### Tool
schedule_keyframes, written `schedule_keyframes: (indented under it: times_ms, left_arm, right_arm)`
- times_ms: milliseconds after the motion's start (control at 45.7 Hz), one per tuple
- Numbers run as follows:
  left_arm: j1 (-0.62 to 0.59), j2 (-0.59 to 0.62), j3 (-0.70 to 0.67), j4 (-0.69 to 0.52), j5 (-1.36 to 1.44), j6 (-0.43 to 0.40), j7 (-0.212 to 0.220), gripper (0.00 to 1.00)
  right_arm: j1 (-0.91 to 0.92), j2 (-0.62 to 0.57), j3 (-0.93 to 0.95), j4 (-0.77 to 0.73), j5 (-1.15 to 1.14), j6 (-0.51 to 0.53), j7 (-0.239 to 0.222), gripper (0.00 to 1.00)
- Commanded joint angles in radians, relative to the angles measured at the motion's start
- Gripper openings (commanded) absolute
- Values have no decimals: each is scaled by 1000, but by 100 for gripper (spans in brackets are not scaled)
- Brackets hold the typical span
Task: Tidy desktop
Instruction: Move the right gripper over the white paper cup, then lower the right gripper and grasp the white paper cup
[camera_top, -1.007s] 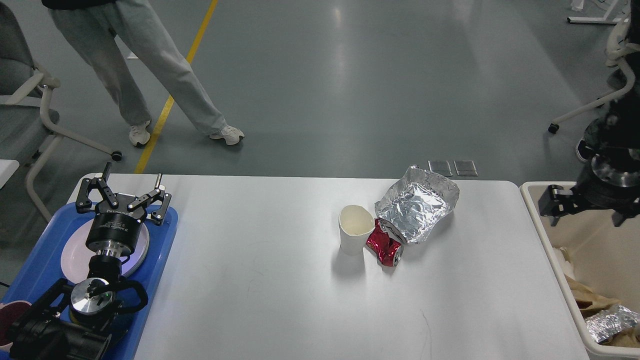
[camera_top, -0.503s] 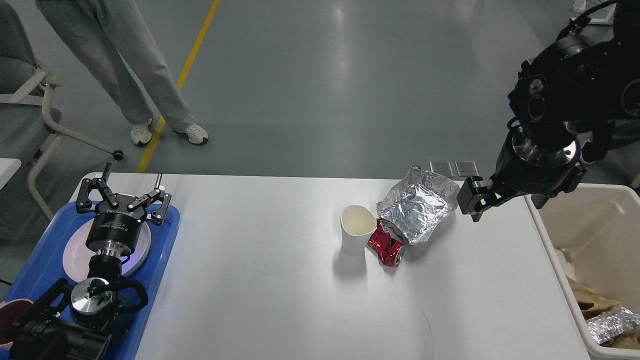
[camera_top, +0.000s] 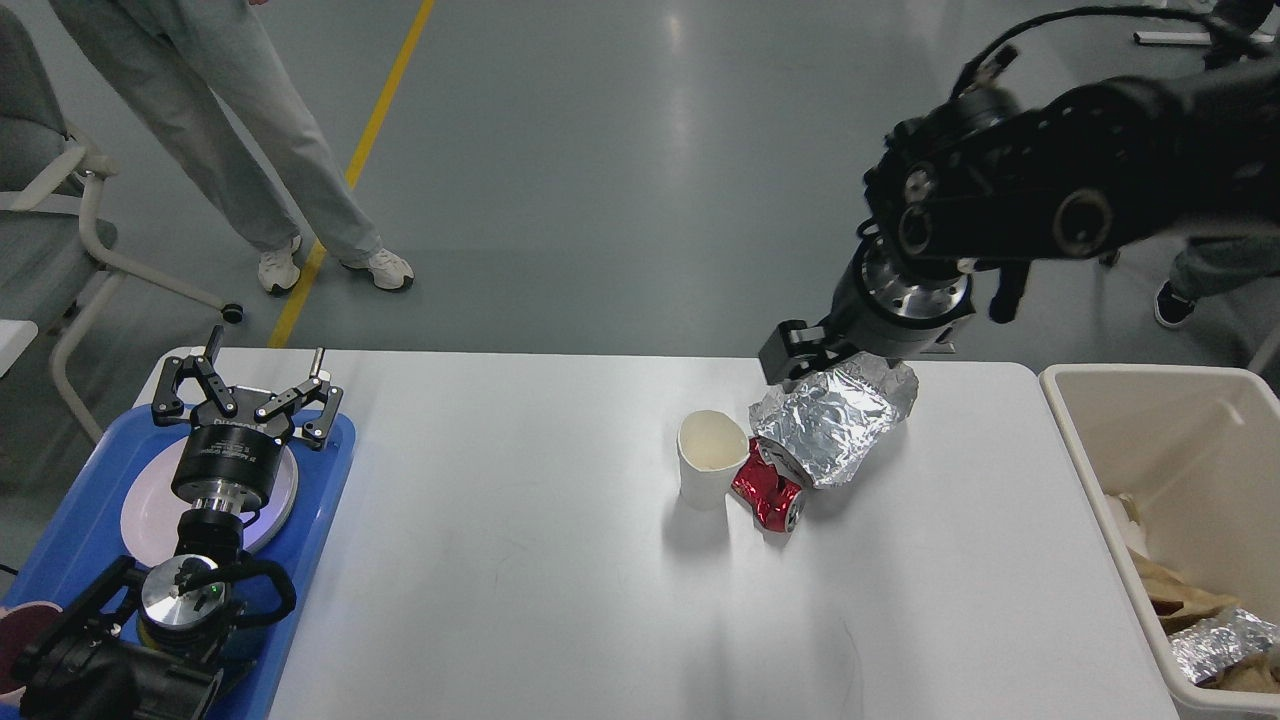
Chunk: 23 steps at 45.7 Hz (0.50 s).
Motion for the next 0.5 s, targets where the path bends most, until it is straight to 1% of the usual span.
schedule_keyframes:
  times_ms: [0, 197, 306, 394, 481]
  left_arm:
    - [0, 0, 0, 0, 0, 0, 0, 96]
    - [0, 0, 0, 0, 0, 0, 2, 96]
    - [0, 0, 0, 0, 0, 0, 2, 96]
    - [0, 0, 0, 0, 2, 0, 2, 96]
    - [0, 0, 0, 0, 0, -1, 2, 96]
  right_arm:
    - [-180, 118, 32, -219, -67, 0, 2, 100]
    - [-394, 210, 35, -466, -129, -5, 2, 100]
    - [-486, 229, 35, -593, -152, -43, -1, 100]
    - [-542, 235, 37, -635, -153, -77, -2, 100]
    - [-593, 241, 38, -636, -155, -110, -2, 100]
